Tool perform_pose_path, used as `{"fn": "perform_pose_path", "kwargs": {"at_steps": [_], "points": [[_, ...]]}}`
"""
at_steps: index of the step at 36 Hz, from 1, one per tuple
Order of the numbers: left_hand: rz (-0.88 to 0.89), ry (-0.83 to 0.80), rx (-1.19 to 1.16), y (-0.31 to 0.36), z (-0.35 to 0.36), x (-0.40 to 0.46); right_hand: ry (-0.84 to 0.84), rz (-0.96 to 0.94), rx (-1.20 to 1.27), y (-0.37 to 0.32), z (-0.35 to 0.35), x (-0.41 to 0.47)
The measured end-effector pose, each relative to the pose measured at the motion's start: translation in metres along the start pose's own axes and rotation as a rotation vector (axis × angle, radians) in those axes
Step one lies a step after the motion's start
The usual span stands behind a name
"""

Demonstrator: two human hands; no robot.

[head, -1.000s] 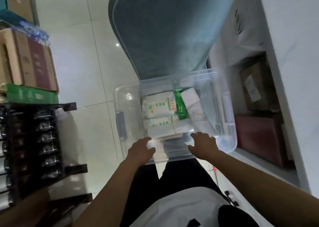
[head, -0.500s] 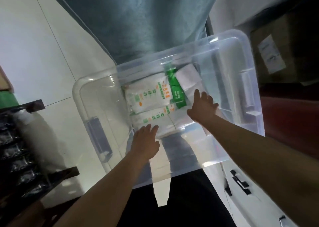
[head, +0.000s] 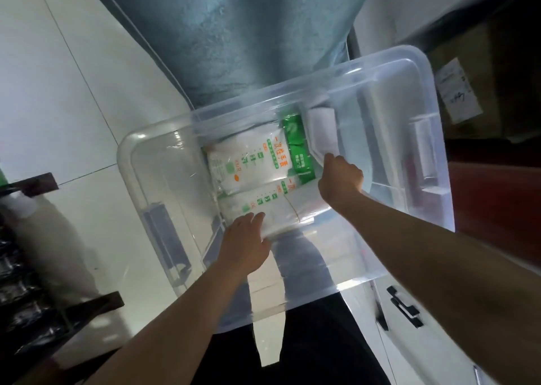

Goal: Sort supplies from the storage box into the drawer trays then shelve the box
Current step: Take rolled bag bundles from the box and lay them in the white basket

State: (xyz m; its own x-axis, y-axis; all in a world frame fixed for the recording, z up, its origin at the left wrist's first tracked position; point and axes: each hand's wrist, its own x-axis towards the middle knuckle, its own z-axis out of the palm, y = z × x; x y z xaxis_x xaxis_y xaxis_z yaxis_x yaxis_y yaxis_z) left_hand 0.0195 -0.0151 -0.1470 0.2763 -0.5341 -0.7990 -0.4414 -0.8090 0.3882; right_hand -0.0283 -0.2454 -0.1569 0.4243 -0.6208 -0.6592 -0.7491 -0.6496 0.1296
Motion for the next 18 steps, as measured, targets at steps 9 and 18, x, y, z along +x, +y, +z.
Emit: {"fn": "perform_pose_path", "kwargs": {"at_steps": [9,18], "points": [[-0.076,0.039,-0.603,0.029,-0.043,-0.041,-0.202,-0.081,0.542,0.016,-0.078,-0.051],[-0.004,-0.071,-1.759,0.049,-0.096,-0.1,-0.596,-0.194,1.428,0.031,-0.134,-0.149]]}}
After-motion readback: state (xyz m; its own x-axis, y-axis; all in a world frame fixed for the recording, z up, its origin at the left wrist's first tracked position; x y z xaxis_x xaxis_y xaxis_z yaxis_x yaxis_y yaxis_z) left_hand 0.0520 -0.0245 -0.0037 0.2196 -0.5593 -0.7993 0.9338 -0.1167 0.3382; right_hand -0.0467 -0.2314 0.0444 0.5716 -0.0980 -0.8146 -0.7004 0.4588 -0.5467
